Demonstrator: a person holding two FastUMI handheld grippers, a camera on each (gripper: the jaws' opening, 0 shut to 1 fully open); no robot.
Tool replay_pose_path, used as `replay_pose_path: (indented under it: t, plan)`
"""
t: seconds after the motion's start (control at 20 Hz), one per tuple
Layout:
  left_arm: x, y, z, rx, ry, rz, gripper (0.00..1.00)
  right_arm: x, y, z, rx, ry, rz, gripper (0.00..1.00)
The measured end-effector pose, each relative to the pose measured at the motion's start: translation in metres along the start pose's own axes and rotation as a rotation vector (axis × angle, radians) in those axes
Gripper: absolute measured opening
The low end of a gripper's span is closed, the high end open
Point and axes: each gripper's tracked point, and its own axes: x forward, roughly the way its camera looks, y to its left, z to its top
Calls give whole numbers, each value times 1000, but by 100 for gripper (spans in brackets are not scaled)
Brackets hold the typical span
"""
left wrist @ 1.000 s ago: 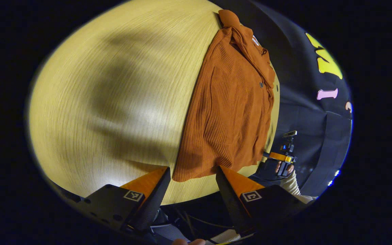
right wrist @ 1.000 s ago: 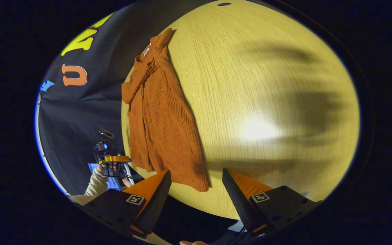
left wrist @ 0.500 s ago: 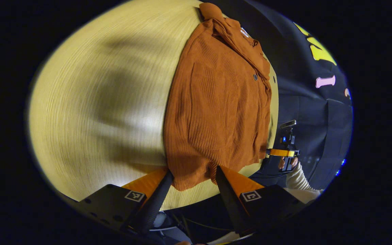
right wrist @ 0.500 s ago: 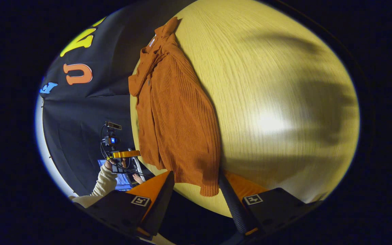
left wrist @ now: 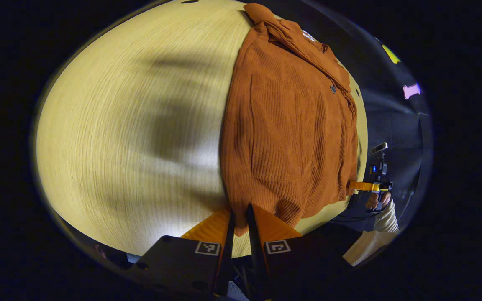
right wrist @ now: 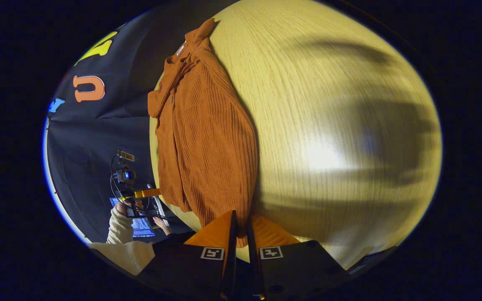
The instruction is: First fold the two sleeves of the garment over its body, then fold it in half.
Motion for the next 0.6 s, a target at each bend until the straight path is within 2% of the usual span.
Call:
replay_pose_path:
  t: [0.05, 0.1, 0.15, 0.25, 0.3, 0.35, 0.4, 0.5, 0.6]
  plan:
    - [0, -1, -1, -7, -3, 1, 23, 1, 1, 0, -10, -1, -3, 16]
    - [1, -2, -1, -4, -12, 7, 16, 1, 1, 0, -31, -8, -10, 17]
    - [4, -3, -1, 9, -18, 19, 14, 4, 2, 5, -85, -28, -24, 17]
    - [10, -5, 4, 26, -52, 69, 6, 4, 2, 7, -164, -51, -53, 9]
    - [10, -6, 7, 40, -68, 91, 3, 3, 3, 5, -189, -58, -66, 9]
    - [9, -8, 7, 60, -77, 112, 3, 14, 2, 4, -214, -73, -86, 9]
    - [7, -10, 6, 85, -79, 127, 3, -1, 3, 7, -245, -85, -107, 5]
    - [3, -13, 9, 117, -94, 146, 3, -4, 15, 3, -324, -110, -95, 4]
    - [-7, -20, 13, 129, -112, 158, 3, -14, 20, 9, -421, -166, -136, 5]
